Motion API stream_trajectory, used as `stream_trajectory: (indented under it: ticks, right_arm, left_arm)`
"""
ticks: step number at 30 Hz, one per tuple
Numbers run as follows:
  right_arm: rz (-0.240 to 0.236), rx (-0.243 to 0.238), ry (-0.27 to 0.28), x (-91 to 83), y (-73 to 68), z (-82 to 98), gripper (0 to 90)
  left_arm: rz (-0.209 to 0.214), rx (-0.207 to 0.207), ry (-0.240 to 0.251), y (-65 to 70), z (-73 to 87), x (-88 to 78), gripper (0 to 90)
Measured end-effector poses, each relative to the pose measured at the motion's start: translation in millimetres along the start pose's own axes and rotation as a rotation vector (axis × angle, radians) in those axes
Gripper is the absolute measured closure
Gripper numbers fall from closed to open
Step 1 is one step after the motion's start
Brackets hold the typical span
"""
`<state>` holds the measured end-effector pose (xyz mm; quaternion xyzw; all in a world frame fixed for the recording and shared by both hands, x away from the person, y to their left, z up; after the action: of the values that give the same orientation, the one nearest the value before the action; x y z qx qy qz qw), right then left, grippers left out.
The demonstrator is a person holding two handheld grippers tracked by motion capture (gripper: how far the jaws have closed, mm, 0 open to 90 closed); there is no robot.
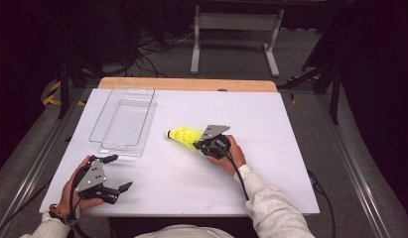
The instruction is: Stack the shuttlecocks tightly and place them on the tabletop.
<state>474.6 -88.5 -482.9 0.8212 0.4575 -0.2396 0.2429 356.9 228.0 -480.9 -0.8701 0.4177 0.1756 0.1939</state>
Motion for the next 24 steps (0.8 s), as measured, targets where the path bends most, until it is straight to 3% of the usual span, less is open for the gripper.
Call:
stream_trajectory:
  ticks: [13, 16, 24]
  right_arm:
    - [-0.022, 0.021, -0.023, 2.6, -1.6, 3.3, 65.7]
    - [-0.019, 0.034, -0.026, -1.7, -1.8, 4.1, 57.3]
    - [-0.026, 0.042, -0.005, -13.9, -6.9, 4.4, 45.3]
  left_arm:
    - [-0.002, 0.001, -0.001, -0.2, 0.3, -1.1, 5.4]
    - [-0.005, -0.001, 0.003, -0.5, 0.2, -2.2, 5.4]
    - [-0.007, 0.000, 0.006, -0.4, -0.3, -2.8, 5.4]
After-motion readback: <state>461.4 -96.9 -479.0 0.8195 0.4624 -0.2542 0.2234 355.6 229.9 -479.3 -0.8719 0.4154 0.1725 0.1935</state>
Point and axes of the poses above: each handheld gripper's, and its own axes: x roughly forward along the jaws, z roughly out of its underside, y roughly to its right, the point moved 5 cm from there along x, roughly forward along the jaws, and after that the axes turned 4 degrees about -x, right-handed, at the moved point
